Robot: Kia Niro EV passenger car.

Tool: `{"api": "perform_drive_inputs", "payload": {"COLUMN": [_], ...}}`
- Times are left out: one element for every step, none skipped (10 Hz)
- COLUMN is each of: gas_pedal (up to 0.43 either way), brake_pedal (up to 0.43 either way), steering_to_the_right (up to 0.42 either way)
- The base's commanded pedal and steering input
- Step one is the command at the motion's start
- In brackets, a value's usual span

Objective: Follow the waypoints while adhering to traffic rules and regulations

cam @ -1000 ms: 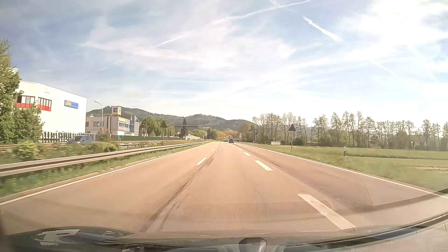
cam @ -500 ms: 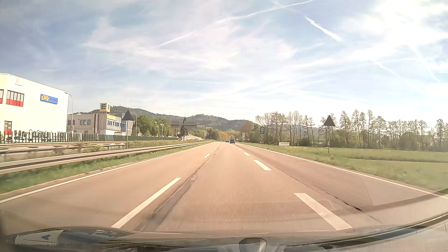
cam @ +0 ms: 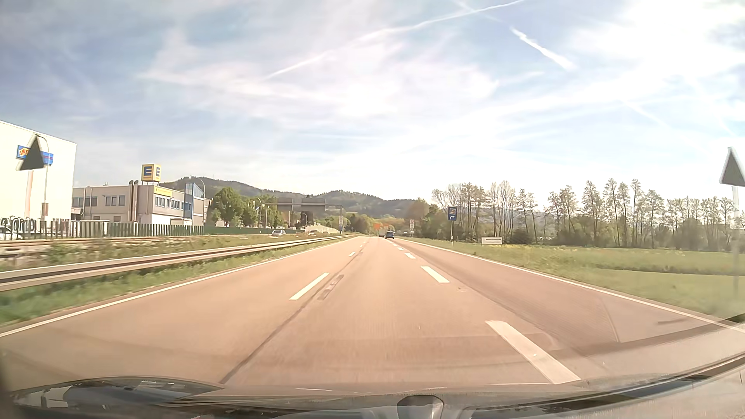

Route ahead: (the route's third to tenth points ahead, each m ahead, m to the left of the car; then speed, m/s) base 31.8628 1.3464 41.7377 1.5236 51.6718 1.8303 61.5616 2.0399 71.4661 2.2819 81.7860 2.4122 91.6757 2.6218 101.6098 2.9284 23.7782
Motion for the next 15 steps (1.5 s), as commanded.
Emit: {"api": "perform_drive_inputs", "payload": {"gas_pedal": [0.169, 0.169, 0.169, 0.169, 0.169, 0.169, 0.169, 0.169, 0.169, 0.169, 0.169, 0.169, 0.169, 0.169, 0.169], "brake_pedal": [0.0, 0.0, 0.0, 0.0, 0.0, 0.0, 0.0, 0.0, 0.0, 0.0, 0.0, 0.0, 0.0, 0.0, 0.0], "steering_to_the_right": [-0.004, -0.003, -0.004, -0.003, -0.004, -0.004, -0.003, -0.003, -0.001, 0.0, 0.0, 0.0, 0.0, 0.0, 0.0]}}
